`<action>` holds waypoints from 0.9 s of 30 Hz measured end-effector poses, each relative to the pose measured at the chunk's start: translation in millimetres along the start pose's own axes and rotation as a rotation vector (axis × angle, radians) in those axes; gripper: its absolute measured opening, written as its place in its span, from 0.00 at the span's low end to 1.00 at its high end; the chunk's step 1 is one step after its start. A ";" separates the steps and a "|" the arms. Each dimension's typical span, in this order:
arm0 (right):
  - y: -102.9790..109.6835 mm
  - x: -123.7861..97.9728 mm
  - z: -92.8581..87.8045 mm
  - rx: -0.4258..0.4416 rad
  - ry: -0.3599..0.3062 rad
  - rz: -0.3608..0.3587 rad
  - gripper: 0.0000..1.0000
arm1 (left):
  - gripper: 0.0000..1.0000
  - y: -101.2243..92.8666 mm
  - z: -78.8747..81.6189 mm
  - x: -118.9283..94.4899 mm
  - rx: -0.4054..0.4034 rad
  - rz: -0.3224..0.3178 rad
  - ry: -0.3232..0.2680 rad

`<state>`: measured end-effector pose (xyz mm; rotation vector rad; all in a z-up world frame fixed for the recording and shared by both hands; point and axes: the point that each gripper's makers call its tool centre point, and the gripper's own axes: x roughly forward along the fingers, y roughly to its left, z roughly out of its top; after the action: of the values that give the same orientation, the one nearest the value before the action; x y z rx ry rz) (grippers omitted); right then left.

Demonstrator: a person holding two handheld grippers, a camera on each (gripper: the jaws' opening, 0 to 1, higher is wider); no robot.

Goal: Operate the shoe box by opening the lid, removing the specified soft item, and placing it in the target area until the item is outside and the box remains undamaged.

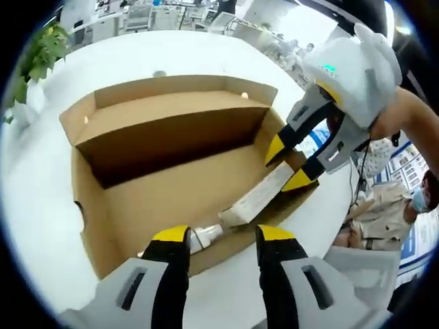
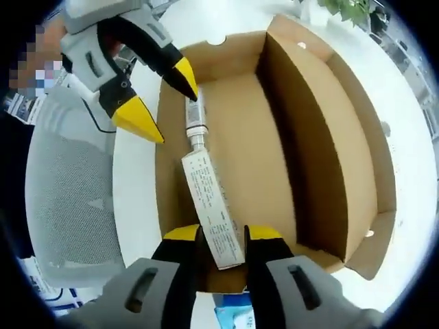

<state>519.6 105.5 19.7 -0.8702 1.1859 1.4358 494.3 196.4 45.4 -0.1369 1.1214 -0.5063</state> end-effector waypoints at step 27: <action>-2.3 7.5 3.5 -0.164 -0.053 -0.005 0.16 | 0.38 -21.5 13.3 2.3 0.187 -0.102 -0.064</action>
<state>520.6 110.8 13.1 -0.9406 1.0364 1.5595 500.0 174.5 56.9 -0.0468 1.0027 -0.6912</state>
